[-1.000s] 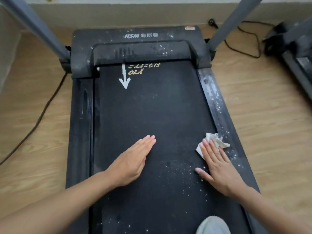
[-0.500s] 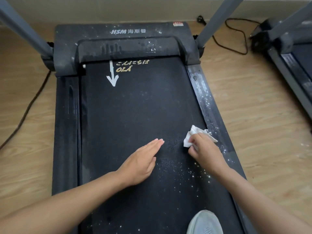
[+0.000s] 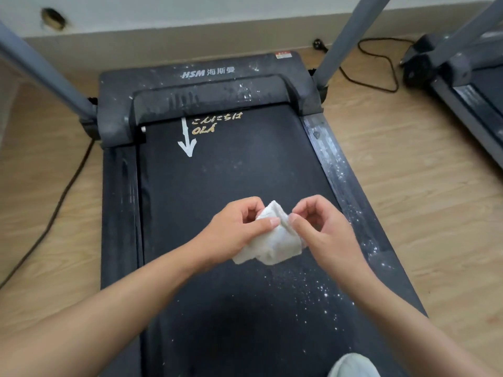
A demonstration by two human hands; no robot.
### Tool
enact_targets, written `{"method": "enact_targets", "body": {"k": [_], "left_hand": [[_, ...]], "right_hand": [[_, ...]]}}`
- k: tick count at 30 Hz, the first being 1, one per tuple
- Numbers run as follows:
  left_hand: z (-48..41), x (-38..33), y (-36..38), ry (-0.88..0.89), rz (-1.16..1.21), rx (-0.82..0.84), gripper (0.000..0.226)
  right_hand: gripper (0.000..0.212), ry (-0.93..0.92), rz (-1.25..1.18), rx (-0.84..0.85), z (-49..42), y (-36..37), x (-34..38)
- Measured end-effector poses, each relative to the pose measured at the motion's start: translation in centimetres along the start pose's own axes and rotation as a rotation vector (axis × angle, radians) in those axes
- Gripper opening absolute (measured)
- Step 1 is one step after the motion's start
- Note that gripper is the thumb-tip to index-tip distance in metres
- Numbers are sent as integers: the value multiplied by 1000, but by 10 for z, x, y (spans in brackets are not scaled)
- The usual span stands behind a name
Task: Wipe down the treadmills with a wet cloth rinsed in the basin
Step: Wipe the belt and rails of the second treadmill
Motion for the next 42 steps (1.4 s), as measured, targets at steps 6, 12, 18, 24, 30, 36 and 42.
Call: {"method": "enact_targets", "body": {"k": [6, 12, 18, 24, 30, 36, 42], "left_hand": [[8, 5, 16, -115, 463, -234, 49], [12, -12, 25, -4, 497, -172, 24], [16, -13, 2, 56, 253, -267, 32], [18, -25, -9, 142, -115, -51, 27], [16, -28, -1, 167, 87, -127, 34], [18, -22, 10, 189, -35, -288, 19], [12, -23, 8, 192, 264, -217, 11]], "right_hand": [[9, -196, 178, -48, 26, 7, 10], [17, 11, -18, 123, 20, 13, 12], [23, -84, -128, 169, 10, 0, 20], [22, -75, -90, 233, -5, -12, 20], [11, -109, 178, 70, -18, -14, 17], [28, -8, -16, 194, -12, 6, 15], [4, -132, 6, 115, -9, -7, 23]]}}
Point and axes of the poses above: each hand's wrist, its own z-axis away from the middle knuckle, its own y-axis out of the palm, x = y × z, the point moved 7 cm from there along -z, towards the middle knuckle, and after that the axes turned 5 degrees about y, right-handed, at the moved point
